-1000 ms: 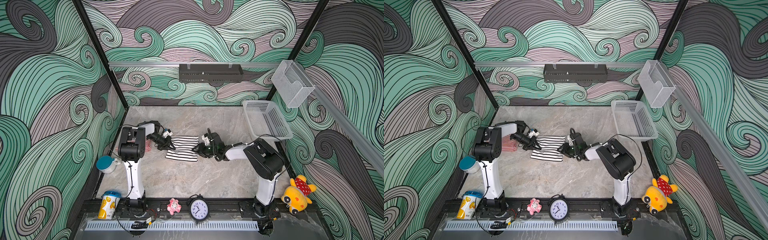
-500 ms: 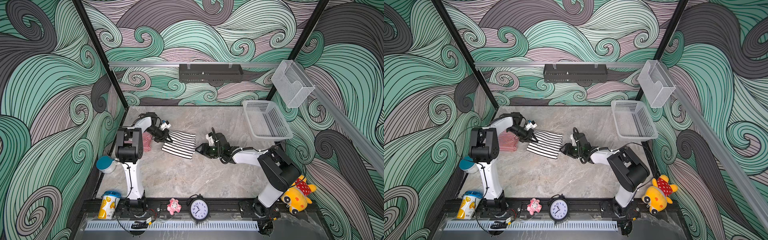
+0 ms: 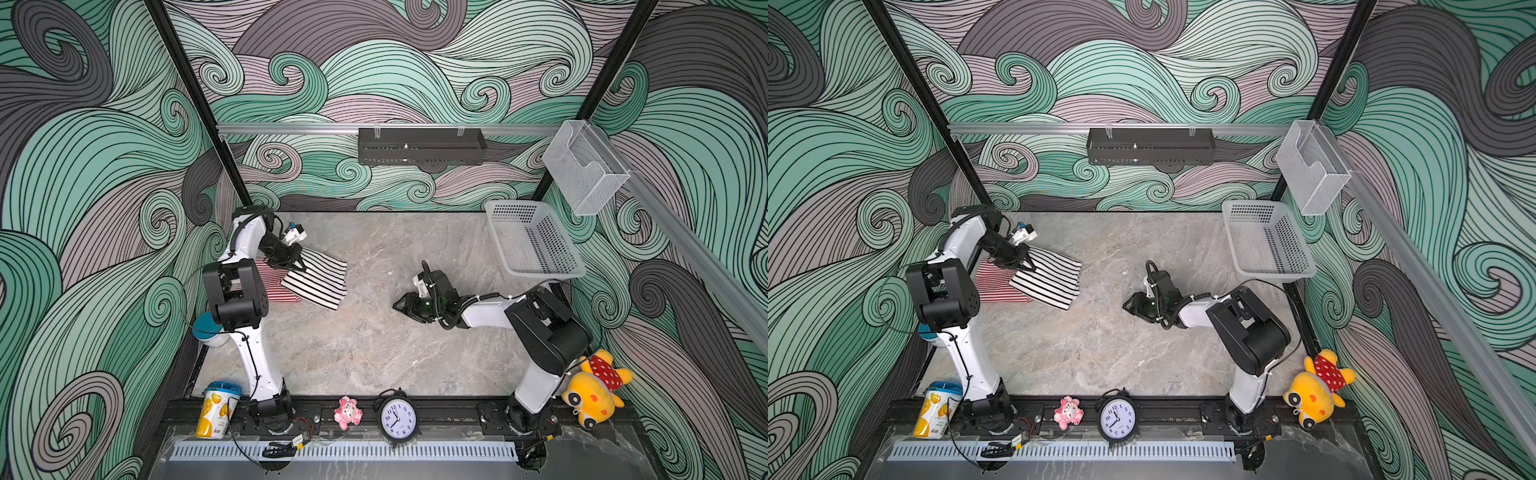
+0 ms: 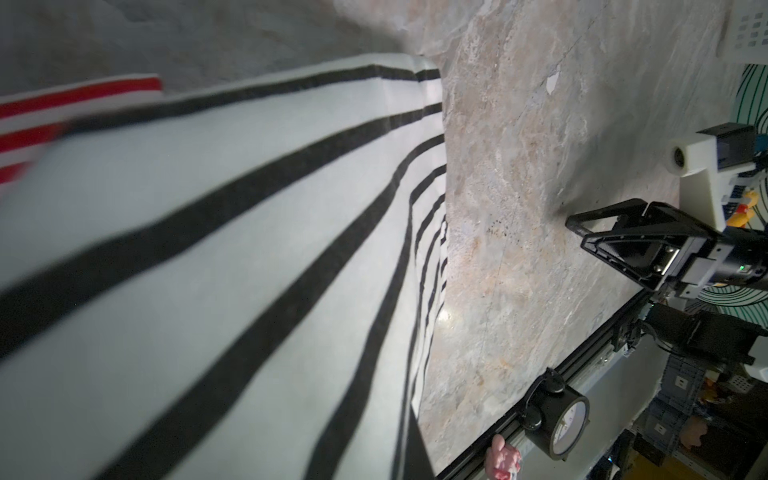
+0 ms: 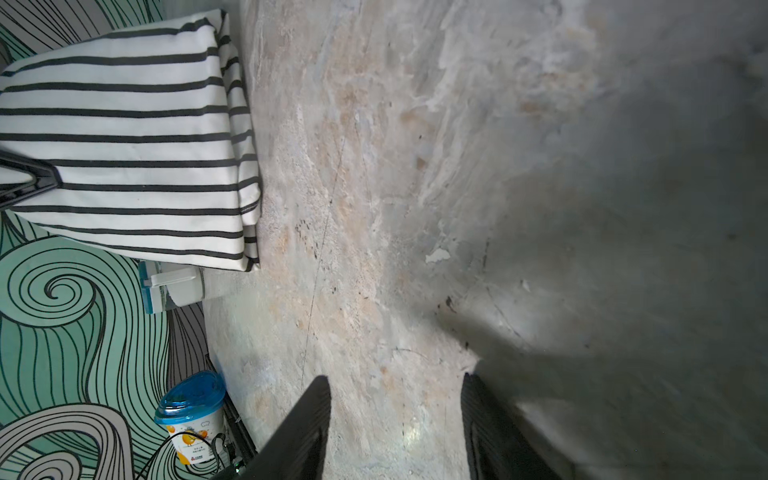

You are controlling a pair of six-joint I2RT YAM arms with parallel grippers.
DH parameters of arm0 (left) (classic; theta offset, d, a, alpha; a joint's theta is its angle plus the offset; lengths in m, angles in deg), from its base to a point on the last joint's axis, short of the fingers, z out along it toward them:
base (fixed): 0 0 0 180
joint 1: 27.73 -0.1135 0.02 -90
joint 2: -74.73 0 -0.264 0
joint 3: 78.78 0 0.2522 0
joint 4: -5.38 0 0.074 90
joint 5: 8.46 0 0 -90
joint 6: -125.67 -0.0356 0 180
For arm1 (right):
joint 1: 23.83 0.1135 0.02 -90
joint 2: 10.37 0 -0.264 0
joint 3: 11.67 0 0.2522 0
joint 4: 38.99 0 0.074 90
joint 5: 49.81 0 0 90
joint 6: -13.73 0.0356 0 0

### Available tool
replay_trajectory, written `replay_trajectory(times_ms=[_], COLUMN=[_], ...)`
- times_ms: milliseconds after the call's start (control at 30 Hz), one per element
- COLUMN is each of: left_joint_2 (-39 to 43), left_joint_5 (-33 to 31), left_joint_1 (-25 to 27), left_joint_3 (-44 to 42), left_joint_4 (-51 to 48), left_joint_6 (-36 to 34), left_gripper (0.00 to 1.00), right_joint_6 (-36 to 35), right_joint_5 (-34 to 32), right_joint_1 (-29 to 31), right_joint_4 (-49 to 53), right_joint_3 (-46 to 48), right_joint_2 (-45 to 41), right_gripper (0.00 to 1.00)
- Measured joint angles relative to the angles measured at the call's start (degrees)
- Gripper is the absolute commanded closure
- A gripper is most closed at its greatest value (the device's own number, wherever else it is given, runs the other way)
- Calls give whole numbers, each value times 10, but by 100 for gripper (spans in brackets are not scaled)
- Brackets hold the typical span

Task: Fold and stack the tank tops
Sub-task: 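Lift the striped bundle with the left gripper while the right gripper releases and withdraws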

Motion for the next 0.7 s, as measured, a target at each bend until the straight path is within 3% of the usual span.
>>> replay_trajectory(times_ms=[367, 700], left_joint_2=[-3, -41], left_joint_5=[-14, -28], left_joint_1=[-55, -75], left_joint_3=[102, 219], left_joint_4=[-93, -108], left_joint_6=[-67, -97], left_gripper=[100, 100], right_joint_6=[8, 8], right_joint_5=[6, 7], right_joint_1=[0, 0], right_joint_4=[2, 12], right_joint_3=[-22, -28], right_joint_2=[19, 19], right_gripper=[48, 48])
